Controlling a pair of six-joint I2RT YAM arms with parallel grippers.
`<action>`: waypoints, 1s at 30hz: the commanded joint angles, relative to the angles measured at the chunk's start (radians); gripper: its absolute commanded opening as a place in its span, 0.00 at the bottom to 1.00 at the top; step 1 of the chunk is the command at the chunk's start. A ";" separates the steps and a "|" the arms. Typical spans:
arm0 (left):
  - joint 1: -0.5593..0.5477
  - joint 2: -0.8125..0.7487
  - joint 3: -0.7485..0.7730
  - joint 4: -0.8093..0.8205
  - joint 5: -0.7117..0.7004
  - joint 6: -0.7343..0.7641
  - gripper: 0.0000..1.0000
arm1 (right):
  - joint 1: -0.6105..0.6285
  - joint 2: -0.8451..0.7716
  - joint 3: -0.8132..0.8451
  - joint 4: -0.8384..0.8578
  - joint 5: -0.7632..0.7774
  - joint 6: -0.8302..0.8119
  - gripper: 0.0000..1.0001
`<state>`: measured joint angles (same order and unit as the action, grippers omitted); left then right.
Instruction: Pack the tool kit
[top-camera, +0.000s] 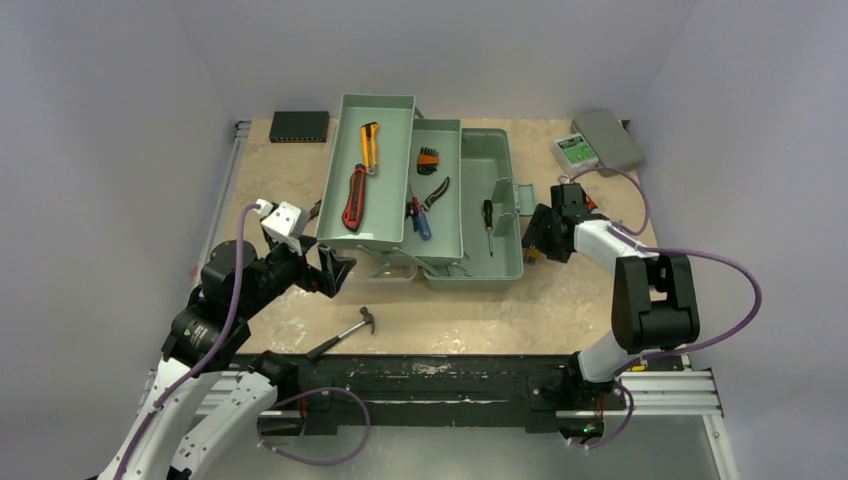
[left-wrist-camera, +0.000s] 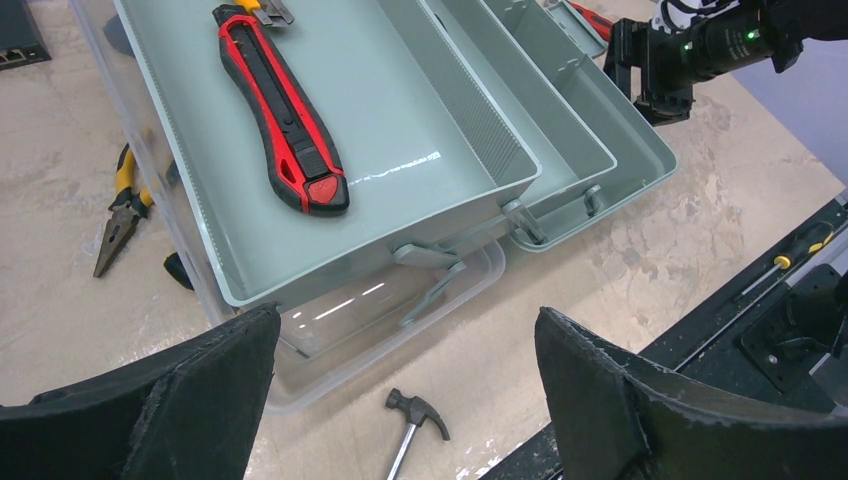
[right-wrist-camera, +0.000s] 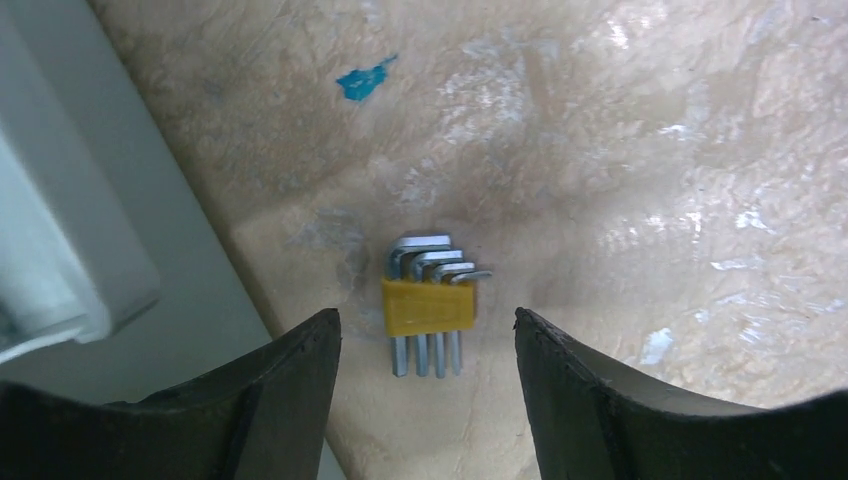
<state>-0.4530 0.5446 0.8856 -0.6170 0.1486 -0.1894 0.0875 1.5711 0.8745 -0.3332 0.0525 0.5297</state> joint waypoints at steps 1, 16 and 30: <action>-0.002 -0.006 0.006 0.021 -0.013 0.015 0.95 | 0.028 0.033 0.023 0.029 -0.012 -0.023 0.63; -0.002 -0.005 0.007 0.021 -0.012 0.016 0.95 | 0.067 0.119 0.073 -0.067 0.137 -0.013 0.58; -0.002 -0.009 0.007 0.020 -0.012 0.016 0.95 | 0.067 0.141 0.078 -0.145 0.217 -0.023 0.51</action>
<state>-0.4530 0.5446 0.8856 -0.6174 0.1478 -0.1894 0.1535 1.6608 0.9379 -0.3836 0.1864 0.5125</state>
